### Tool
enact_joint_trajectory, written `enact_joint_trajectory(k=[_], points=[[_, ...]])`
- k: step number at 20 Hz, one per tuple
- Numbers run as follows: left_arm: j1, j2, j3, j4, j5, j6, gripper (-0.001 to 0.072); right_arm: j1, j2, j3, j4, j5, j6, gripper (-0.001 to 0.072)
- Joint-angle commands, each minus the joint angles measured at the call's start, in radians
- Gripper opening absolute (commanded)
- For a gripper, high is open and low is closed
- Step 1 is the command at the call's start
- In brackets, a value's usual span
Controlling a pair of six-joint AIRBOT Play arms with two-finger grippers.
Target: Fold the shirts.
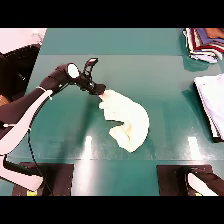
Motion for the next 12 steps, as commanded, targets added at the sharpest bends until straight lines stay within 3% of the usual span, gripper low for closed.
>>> enact_joint_trajectory(k=[1,5,6,7,12], points=[[0.051,-0.003,0.08,0.019,-0.089,0.013,0.0024,0.0,0.008,-0.155,-0.099,0.085,0.083,0.0016],[0.124,0.065,0.144,0.057,-0.152,0.038,0.0024,0.003,0.003,-0.512,-0.102,0.069,0.151,0.0031],[0.133,0.08,0.144,0.06,-0.152,0.048,0.0024,0.003,-0.014,-0.603,-0.07,0.047,0.152,0.0205],[0.137,0.087,0.144,0.072,-0.154,0.048,0.0024,0.003,-0.039,-0.699,-0.014,0.024,0.151,0.0431],[0.137,0.088,0.142,0.092,-0.169,0.048,0.0024,0.112,-0.229,-0.964,0.262,-0.17,0.021,0.045]])
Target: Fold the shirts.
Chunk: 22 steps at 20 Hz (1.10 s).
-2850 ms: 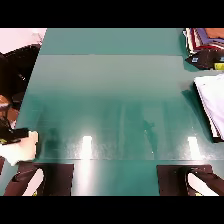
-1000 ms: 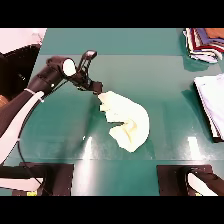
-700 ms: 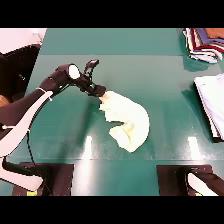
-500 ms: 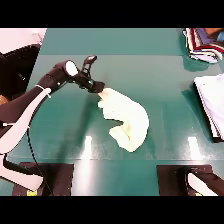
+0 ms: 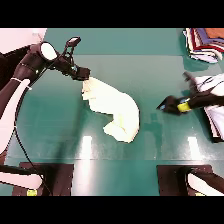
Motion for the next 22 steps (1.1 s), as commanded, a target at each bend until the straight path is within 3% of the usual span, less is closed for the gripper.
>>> enact_joint_trajectory(k=[1,8,11,17,22], points=[[0.007,0.007,0.004,0.014,-0.01,0.005,0.0024,0.1,-0.134,-0.148,0.175,-0.135,-0.071,0.045],[0.007,0.007,0.005,0.016,-0.014,0.005,0.0024,0.285,-0.34,-0.019,0.205,-0.181,-0.092,0.0425],[0.007,0.015,0.005,0.021,-0.026,0.005,0.0023,0.307,-0.364,0.048,0.203,-0.206,-0.136,0.0016],[0.007,0.274,0.005,0.155,-0.027,0.005,0.0024,0.203,-0.137,0.238,-0.044,-0.186,-0.073,0.0014],[0.007,0.606,0.005,0.17,-0.02,0.003,0.0024,0.049,0.14,0.441,-0.085,-0.093,-0.069,0.0014]])
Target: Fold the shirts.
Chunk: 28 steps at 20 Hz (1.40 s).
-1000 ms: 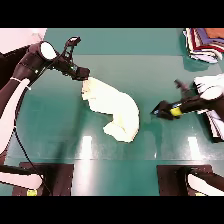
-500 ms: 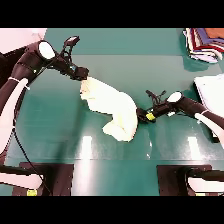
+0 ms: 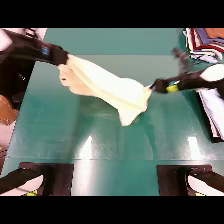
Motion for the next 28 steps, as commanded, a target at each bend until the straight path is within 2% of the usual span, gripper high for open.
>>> enact_joint_trajectory(k=[1,6,10,12,14,16,17,19,23,26,28], points=[[0.001,0.226,0.0,0.023,0.011,-0.005,0.0024,-0.095,0.174,0.148,-0.044,0.069,0.012,0.0014],[0.001,0.435,0.003,-0.011,0.064,-0.031,0.0023,-0.195,0.33,0.299,-0.044,0.116,0.012,0.0014],[0.001,0.446,0.045,-0.016,0.024,-0.056,0.0023,-0.291,0.377,0.364,-0.043,0.16,0.017,0.0014],[0.001,0.396,0.045,-0.01,-0.04,-0.053,0.0023,-0.316,0.349,0.368,-0.043,0.212,0.056,0.0014],[0.001,0.298,0.034,-0.011,-0.172,-0.052,0.0023,-0.315,0.272,0.366,-0.042,0.317,0.098,0.0014],[0.001,0.186,-0.047,-0.011,-0.273,-0.051,0.0024,-0.28,0.175,0.32,-0.045,0.383,0.107,0.0014],[0.001,0.134,-0.105,-0.017,-0.283,-0.051,0.0024,-0.258,0.127,0.276,-0.044,0.388,0.107,0.0014],[0.001,0.039,-0.251,-0.029,-0.244,-0.04,0.0024,-0.211,0.023,0.169,-0.044,0.37,0.098,0.0014],[0.001,-0.101,-0.449,-0.026,-0.034,0.0,0.0025,-0.143,-0.131,0.016,-0.044,0.217,0.066,0.0014],[0.001,-0.125,-0.453,-0.027,-0.056,0.0,0.0025,-0.121,-0.166,0.009,-0.045,0.23,0.052,0.0014],[0.001,-0.111,-0.452,-0.026,-0.121,0.0,0.0027,-0.12,-0.14,0.009,-0.072,0.254,0.046,0.0014]])
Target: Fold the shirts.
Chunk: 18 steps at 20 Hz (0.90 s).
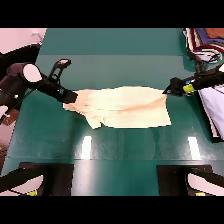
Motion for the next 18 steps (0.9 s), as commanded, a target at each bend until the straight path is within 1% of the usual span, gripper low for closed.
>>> enact_joint_trajectory(k=[1,2,3,4,5,6,7,9,11,12,15,18], points=[[0.0,0.001,-0.025,0.0,-0.08,0.006,0.0027,0.016,0.014,-0.02,-0.057,0.029,-0.013,0.0014],[0.0,0.024,-0.025,0.0,-0.11,0.006,0.0061,0.016,0.046,-0.02,-0.093,0.053,-0.013,0.0014],[0.0,0.056,-0.024,0.0,-0.121,0.006,0.0319,0.016,0.083,-0.02,-0.132,0.078,-0.011,0.0014],[0.0,0.089,-0.024,0.001,-0.121,0.006,0.0506,0.015,0.119,-0.02,-0.164,0.097,-0.011,0.0014],[0.0,0.122,-0.024,0.002,-0.116,0.006,0.0559,0.015,0.156,-0.019,-0.184,0.113,-0.011,0.0015],[0.0,0.156,-0.024,0.012,-0.1,0.006,0.0559,0.011,0.186,-0.019,-0.179,0.123,-0.011,0.0015],[0.0,0.18,-0.024,0.028,-0.076,0.006,0.0559,0.009,0.212,-0.019,-0.174,0.134,-0.011,0.0047],[0.001,0.203,-0.023,0.093,0.014,-0.005,0.0559,0.009,0.243,-0.019,-0.176,0.143,-0.011,0.045],[0.006,0.19,-0.023,0.169,0.105,-0.061,0.0559,0.009,0.264,-0.019,-0.176,0.131,-0.011,0.046],[0.024,0.172,-0.023,0.158,0.148,-0.082,0.0559,0.009,0.268,-0.019,-0.176,0.12,-0.011,0.046],[0.084,0.072,-0.018,0.022,0.25,-0.08,0.0559,0.009,0.261,-0.019,-0.17,0.114,-0.01,0.0451],[0.09,-0.071,0.027,-0.067,0.273,-0.063,0.0559,0.009,0.231,-0.019,-0.169,0.112,0.004,0.0452]])
